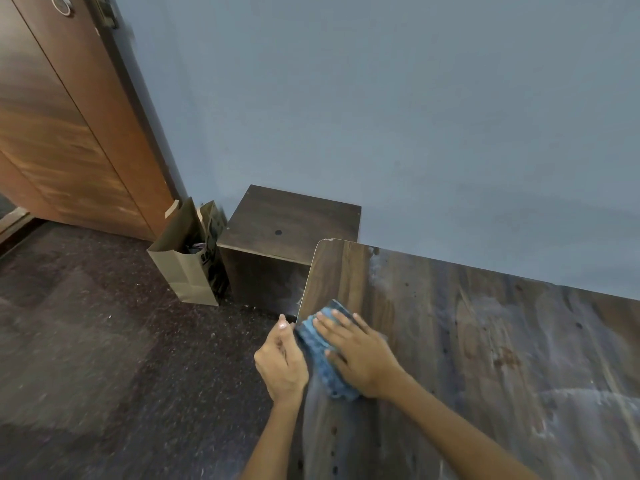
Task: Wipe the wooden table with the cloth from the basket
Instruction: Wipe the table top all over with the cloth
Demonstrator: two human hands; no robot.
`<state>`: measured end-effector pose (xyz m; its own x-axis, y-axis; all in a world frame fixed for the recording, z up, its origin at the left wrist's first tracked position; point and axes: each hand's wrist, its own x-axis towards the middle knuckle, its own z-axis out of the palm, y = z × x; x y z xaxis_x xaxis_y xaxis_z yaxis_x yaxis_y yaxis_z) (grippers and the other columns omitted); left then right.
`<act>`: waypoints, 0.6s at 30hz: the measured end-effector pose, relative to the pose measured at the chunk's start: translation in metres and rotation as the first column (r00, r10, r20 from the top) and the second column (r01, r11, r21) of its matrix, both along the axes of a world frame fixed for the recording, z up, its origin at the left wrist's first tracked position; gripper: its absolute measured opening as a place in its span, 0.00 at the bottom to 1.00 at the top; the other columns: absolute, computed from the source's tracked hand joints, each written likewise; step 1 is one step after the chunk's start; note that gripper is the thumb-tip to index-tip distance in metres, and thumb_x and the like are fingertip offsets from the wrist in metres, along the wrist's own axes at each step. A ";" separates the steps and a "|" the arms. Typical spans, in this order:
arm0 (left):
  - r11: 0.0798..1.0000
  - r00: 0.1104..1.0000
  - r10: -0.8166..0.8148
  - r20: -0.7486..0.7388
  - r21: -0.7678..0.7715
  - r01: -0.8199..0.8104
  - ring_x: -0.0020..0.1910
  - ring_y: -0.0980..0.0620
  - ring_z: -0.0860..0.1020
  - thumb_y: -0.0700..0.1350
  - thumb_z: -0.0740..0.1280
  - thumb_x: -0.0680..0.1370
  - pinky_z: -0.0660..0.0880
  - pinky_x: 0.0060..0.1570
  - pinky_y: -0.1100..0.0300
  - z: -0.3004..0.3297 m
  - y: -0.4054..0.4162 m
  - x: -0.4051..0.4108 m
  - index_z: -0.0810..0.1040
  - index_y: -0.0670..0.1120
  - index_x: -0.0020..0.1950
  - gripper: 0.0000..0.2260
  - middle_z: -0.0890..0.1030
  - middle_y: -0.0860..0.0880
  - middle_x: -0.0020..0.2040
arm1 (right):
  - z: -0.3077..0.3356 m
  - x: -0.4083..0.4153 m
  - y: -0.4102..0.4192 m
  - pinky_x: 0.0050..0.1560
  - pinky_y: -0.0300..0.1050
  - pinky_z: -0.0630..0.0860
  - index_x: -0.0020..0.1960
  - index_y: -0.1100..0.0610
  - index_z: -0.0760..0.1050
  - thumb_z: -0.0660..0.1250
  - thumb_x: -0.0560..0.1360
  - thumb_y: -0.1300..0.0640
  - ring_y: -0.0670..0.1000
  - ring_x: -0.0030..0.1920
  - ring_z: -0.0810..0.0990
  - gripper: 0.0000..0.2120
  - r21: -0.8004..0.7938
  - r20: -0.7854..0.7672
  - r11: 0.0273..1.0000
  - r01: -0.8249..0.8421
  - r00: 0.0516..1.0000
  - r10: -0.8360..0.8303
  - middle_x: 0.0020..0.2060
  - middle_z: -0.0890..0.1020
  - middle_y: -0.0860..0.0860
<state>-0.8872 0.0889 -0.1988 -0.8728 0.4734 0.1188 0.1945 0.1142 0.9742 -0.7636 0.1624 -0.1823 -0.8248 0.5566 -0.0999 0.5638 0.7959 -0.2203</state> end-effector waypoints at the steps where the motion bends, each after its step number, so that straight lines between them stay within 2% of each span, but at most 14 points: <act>1: 1.000 0.999 0.011 0.034 0.011 -0.011 0.38 0.55 0.80 0.61 0.51 0.76 0.74 0.40 0.64 0.000 -0.002 0.000 0.82 0.40 0.51 0.29 0.83 0.46 0.39 | 0.002 0.009 0.008 0.73 0.52 0.40 0.76 0.49 0.50 0.38 0.77 0.44 0.47 0.75 0.48 0.29 0.027 0.016 1.000 0.011 1.000 -0.012 0.75 0.55 0.45; 4: 0.998 0.997 0.055 0.062 0.007 -0.055 0.40 0.55 0.81 0.61 0.51 0.75 0.77 0.43 0.59 0.002 -0.007 0.003 0.82 0.40 0.51 0.29 0.84 0.45 0.41 | 0.001 0.004 0.039 0.74 0.51 0.42 0.77 0.49 0.45 0.36 0.78 0.44 0.47 0.76 0.44 0.28 0.066 0.092 0.975 0.214 0.971 -0.220 0.76 0.50 0.45; 6: 0.998 0.997 0.059 0.055 0.000 -0.059 0.39 0.56 0.80 0.61 0.51 0.75 0.76 0.42 0.61 0.001 -0.009 0.003 0.82 0.41 0.50 0.29 0.84 0.46 0.40 | -0.002 -0.022 0.045 0.74 0.52 0.42 0.77 0.51 0.43 0.42 0.81 0.48 0.50 0.76 0.44 0.25 0.050 0.082 0.922 0.383 0.919 -0.386 0.77 0.48 0.47; 8: 0.998 0.995 0.062 0.082 -0.003 -0.062 0.39 0.54 0.81 0.62 0.52 0.75 0.77 0.42 0.58 0.000 -0.009 0.003 0.82 0.41 0.49 0.28 0.84 0.46 0.40 | -0.005 -0.045 0.036 0.73 0.53 0.42 0.77 0.53 0.43 0.45 0.82 0.50 0.52 0.76 0.44 0.25 0.038 0.043 0.896 0.442 0.895 -0.444 0.77 0.48 0.49; 9: 0.998 0.993 0.067 0.097 0.004 -0.068 0.39 0.53 0.81 0.61 0.52 0.75 0.78 0.43 0.55 -0.001 -0.008 0.002 0.82 0.41 0.49 0.28 0.84 0.46 0.39 | -0.006 -0.050 0.027 0.74 0.53 0.42 0.77 0.53 0.44 0.45 0.82 0.50 0.52 0.76 0.44 0.25 0.026 0.023 0.914 0.406 0.913 -0.407 0.77 0.49 0.49; 11: 0.997 0.994 0.069 0.089 0.012 -0.070 0.34 0.53 0.79 0.61 0.53 0.76 0.78 0.41 0.52 -0.003 -0.009 0.002 0.81 0.39 0.48 0.28 0.82 0.45 0.35 | -0.007 -0.048 0.003 0.74 0.55 0.46 0.76 0.53 0.48 0.45 0.81 0.50 0.52 0.76 0.48 0.25 0.042 0.008 0.973 0.227 0.974 -0.228 0.76 0.53 0.49; 13: 0.995 0.994 0.097 0.054 -0.004 -0.097 0.32 0.54 0.78 0.61 0.52 0.76 0.76 0.38 0.56 -0.003 -0.008 0.000 0.81 0.38 0.46 0.29 0.81 0.41 0.34 | -0.006 -0.029 -0.024 0.73 0.57 0.56 0.75 0.52 0.54 0.46 0.80 0.49 0.51 0.75 0.55 0.24 0.084 -0.039 0.996 0.020 0.999 -0.017 0.74 0.60 0.49; 15: 0.991 0.988 0.135 0.076 -0.003 -0.135 0.34 0.50 0.80 0.62 0.52 0.76 0.78 0.41 0.56 -0.003 -0.009 -0.001 0.82 0.38 0.46 0.30 0.83 0.40 0.36 | -0.009 -0.002 -0.029 0.73 0.57 0.52 0.75 0.51 0.54 0.46 0.80 0.49 0.49 0.74 0.55 0.24 0.045 -0.023 0.992 -0.121 0.992 0.123 0.74 0.61 0.47; 16: 0.991 0.985 0.134 0.111 0.006 -0.136 0.36 0.48 0.82 0.63 0.52 0.75 0.79 0.42 0.54 -0.003 -0.010 -0.001 0.82 0.38 0.47 0.31 0.83 0.40 0.37 | -0.010 0.010 -0.022 0.73 0.57 0.50 0.75 0.50 0.53 0.45 0.80 0.48 0.48 0.75 0.53 0.24 0.031 -0.003 0.991 -0.127 0.992 0.127 0.74 0.61 0.46; 18: 0.992 0.979 0.125 0.161 0.013 -0.129 0.38 0.51 0.82 0.64 0.52 0.73 0.79 0.42 0.59 0.000 -0.012 0.001 0.81 0.37 0.47 0.32 0.83 0.41 0.38 | -0.009 0.020 0.002 0.74 0.57 0.51 0.76 0.50 0.52 0.41 0.79 0.45 0.45 0.74 0.49 0.27 0.064 0.008 0.997 0.033 0.999 -0.034 0.75 0.58 0.46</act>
